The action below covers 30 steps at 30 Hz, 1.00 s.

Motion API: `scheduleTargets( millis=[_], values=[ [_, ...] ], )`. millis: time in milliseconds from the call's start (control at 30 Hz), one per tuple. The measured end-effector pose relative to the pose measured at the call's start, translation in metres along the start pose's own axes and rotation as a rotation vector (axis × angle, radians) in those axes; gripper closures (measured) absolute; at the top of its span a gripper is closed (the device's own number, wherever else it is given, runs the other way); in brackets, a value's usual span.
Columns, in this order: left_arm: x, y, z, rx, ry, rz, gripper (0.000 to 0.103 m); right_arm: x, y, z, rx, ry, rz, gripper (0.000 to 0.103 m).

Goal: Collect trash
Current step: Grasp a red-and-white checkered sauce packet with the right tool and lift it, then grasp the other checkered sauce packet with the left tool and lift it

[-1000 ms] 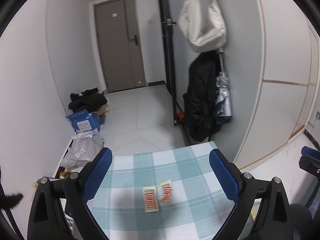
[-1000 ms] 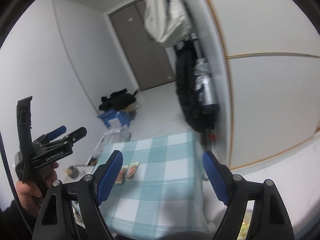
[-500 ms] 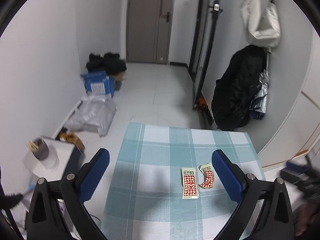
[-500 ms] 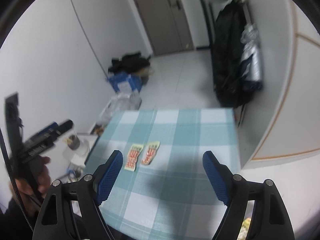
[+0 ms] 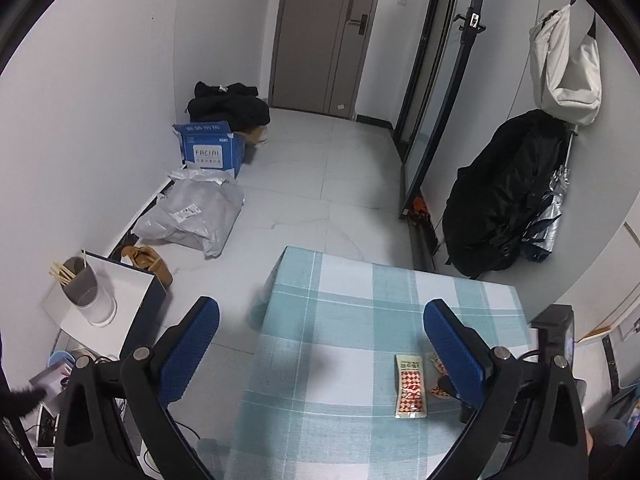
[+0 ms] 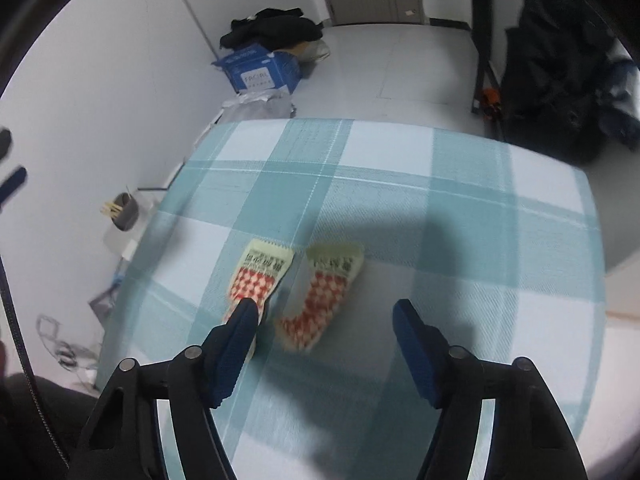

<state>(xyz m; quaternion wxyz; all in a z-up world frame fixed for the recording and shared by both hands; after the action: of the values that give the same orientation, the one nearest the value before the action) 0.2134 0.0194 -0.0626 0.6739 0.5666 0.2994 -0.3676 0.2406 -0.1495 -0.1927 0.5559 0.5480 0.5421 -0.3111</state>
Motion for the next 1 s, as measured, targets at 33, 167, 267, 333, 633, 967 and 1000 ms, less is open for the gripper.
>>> scheduleTargets(
  millis=[33, 167, 267, 333, 633, 967, 1000],
  values=[
    [0.002, 0.000, -0.002, -0.001, -0.001, -0.008, 0.003, 0.004, 0.002, -0.001, -0.010, -0.023, 0.001, 0.039],
    [0.010, 0.000, -0.009, -0.007, 0.012, -0.033, 0.003, 0.015, 0.003, -0.003, -0.038, -0.082, 0.024, 0.056],
    [0.019, -0.003, -0.010, -0.002, 0.016, -0.064, 0.003, 0.016, 0.001, -0.006, -0.083, -0.125, 0.021, 0.078],
    [0.027, -0.004, -0.008, 0.006, 0.024, -0.090, 0.003, 0.015, 0.000, -0.006, -0.095, -0.114, 0.015, 0.082],
    [0.071, -0.029, 0.024, 0.086, -0.020, -0.282, 0.003, -0.014, 0.006, 0.011, -0.038, 0.026, 0.076, 0.082],
    [0.110, -0.067, 0.072, 0.215, -0.039, -0.453, 0.003, -0.069, 0.009, 0.045, 0.044, 0.134, 0.197, 0.083],
    [0.113, -0.070, 0.075, 0.226, -0.033, -0.463, 0.003, -0.073, 0.009, 0.049, 0.055, 0.143, 0.206, 0.083]
  ],
)
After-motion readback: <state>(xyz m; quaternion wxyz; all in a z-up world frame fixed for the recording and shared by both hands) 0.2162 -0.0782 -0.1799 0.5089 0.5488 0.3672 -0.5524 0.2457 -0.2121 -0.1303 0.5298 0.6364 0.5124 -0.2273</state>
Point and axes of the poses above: each gripper's, at about its wrist camera, not at the fingertips, and x roughly the way its jaws point, z to its right, y to its top, the point moved 8 cm from there along x, roughly the way its jaws point, and after that the axes turned 13 degrees about -z, right-handed, at the moved point
